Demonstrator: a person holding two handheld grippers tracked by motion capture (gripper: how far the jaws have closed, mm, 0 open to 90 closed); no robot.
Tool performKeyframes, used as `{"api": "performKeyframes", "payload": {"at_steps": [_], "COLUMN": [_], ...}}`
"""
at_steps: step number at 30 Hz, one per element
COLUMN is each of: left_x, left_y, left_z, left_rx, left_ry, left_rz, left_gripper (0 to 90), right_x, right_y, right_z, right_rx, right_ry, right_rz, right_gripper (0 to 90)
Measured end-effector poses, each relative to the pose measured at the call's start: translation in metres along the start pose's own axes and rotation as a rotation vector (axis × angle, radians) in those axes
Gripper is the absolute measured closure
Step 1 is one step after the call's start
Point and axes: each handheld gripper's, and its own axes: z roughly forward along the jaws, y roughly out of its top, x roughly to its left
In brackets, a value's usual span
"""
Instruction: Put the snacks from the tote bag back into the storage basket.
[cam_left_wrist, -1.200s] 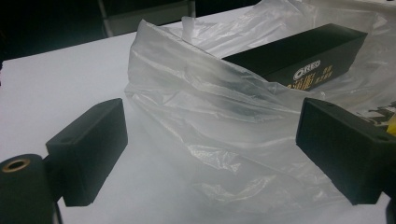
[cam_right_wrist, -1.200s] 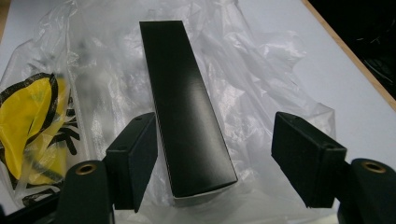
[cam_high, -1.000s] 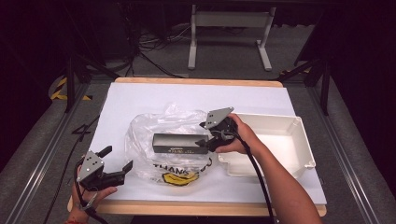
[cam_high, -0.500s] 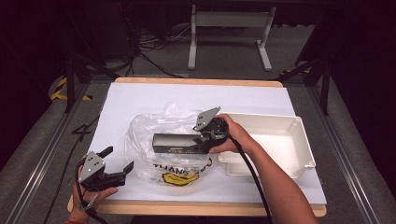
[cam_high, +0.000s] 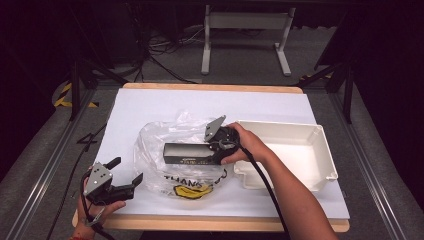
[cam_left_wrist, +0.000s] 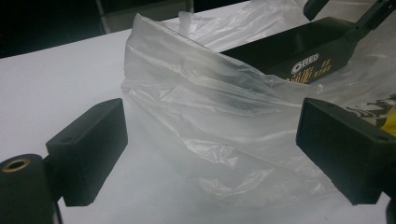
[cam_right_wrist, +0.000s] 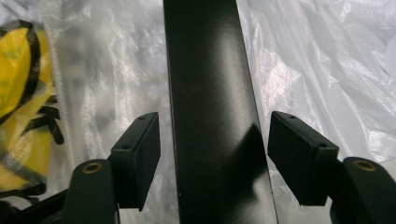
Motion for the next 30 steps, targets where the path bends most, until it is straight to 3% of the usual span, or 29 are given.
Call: {"api": "performKeyframes", "payload": {"at_steps": [8,25,30], "left_x": [0.000,0.000,-0.001], "left_y": [0.000,0.000,-0.001], "left_z": [0.000,-0.001,0.000], "left_rx": [0.001,0.002,0.005], "left_ry": [-0.001,-0.006,-0.005], "left_rz": [-0.002,0.000,0.002], "left_gripper": [9.9,9.9,9.9], "right_x": [-0.003,-0.009,-0.011], "right_y": [0.002,0.006,0.001], "right_z": [0.006,0.018,0.016], "right_rx": [0.049,0.228,0.190], "right_ry": [0.019,0.070,0.088], "right_rz": [-0.006,-0.027,-0.017], "right_gripper": [36.2,38.9,42.1]}}
